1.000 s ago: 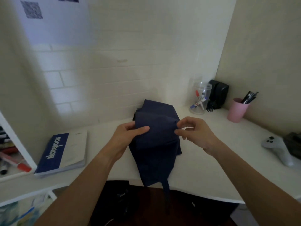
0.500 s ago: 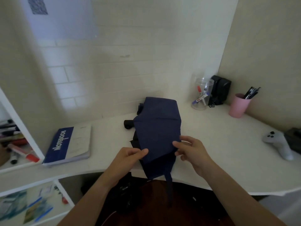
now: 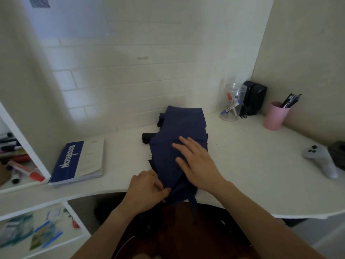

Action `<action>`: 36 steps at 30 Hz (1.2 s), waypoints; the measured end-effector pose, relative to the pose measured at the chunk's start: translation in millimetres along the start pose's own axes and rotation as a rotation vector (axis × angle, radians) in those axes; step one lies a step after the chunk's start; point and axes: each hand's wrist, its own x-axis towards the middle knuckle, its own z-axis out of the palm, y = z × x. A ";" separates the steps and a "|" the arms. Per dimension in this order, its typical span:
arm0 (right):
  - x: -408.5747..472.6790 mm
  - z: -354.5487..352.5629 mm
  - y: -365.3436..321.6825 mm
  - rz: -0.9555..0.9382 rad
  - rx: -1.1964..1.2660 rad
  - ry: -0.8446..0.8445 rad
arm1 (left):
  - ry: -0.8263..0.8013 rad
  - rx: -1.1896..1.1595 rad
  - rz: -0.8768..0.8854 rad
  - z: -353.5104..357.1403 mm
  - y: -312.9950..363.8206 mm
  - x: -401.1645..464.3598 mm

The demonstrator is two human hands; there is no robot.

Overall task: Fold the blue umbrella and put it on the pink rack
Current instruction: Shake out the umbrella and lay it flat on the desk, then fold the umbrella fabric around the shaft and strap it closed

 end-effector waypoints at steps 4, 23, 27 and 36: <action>-13.0 26.1 20.8 0.015 -0.089 -0.304 | -0.038 0.023 -0.025 -6.3 -7.9 -3.6; -53.9 -3.7 37.0 -0.209 -0.086 -0.177 | -0.119 0.332 0.346 16.7 -35.8 28.9; -50.3 -6.2 45.9 -0.354 -0.124 -0.024 | -0.158 0.292 0.330 13.5 -33.4 29.3; -55.7 -19.2 35.7 -0.256 -0.033 0.109 | 0.247 0.343 0.659 3.7 -20.3 7.2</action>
